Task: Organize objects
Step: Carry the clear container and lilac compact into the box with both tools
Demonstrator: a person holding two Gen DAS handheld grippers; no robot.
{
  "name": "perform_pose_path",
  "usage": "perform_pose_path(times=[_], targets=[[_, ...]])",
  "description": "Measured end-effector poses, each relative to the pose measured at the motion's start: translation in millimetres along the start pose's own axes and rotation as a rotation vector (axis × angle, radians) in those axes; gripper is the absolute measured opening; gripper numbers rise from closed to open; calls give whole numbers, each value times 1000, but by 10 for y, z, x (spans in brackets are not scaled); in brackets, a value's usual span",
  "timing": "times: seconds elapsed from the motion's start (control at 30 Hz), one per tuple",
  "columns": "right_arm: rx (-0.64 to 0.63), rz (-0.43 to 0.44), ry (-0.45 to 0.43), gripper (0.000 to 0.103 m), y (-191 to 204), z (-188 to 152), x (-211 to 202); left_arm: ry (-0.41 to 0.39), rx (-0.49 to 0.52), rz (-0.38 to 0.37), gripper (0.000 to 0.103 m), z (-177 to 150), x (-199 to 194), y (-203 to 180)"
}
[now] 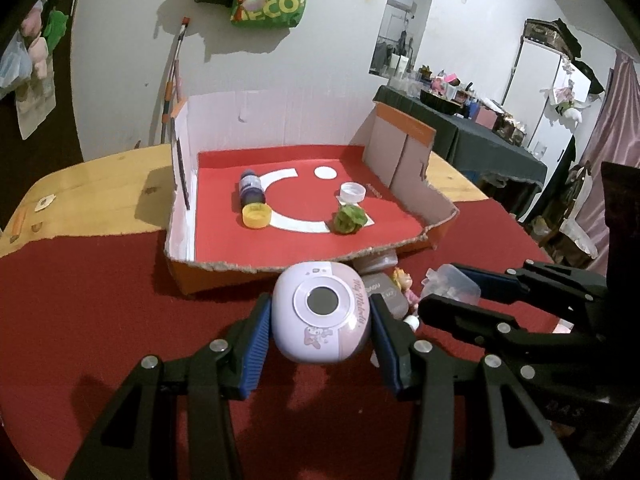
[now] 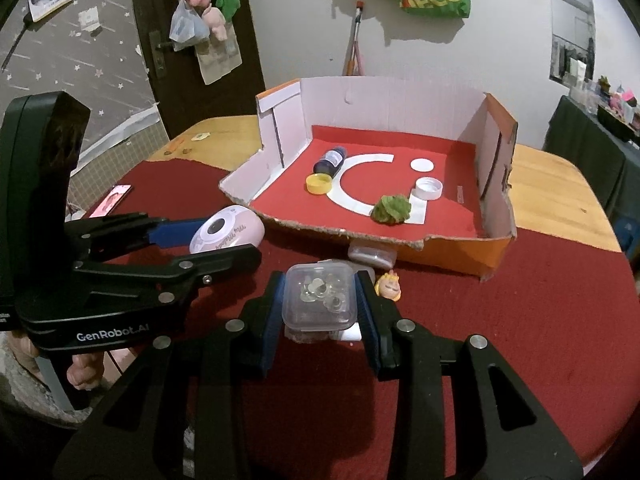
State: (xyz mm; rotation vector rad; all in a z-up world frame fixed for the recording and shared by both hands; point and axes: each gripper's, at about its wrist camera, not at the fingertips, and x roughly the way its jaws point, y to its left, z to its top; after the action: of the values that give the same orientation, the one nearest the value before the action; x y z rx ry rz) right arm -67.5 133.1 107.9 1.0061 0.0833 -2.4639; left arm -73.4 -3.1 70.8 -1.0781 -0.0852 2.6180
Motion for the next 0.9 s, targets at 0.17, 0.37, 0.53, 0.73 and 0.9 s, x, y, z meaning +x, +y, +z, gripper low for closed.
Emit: perform_pose_path(times=[0.17, 0.37, 0.53, 0.73, 0.9], targets=[[4, 8, -6, 33, -33, 87, -16, -13, 5, -3, 49, 115, -10, 2], [5, 14, -8, 33, -84, 210, -1, -15, 7, -4, 49, 222, 17, 17], [-2, 15, -7, 33, -101, 313, 39, -16, 8, -1, 49, 321, 53, 37], [-3, 17, -2, 33, -140, 409, 95, -8, 3, 1, 49, 402, 111, 87], [7, 25, 5, 33, -197, 476, 146, 7, 2, 2, 49, 465, 184, 136]])
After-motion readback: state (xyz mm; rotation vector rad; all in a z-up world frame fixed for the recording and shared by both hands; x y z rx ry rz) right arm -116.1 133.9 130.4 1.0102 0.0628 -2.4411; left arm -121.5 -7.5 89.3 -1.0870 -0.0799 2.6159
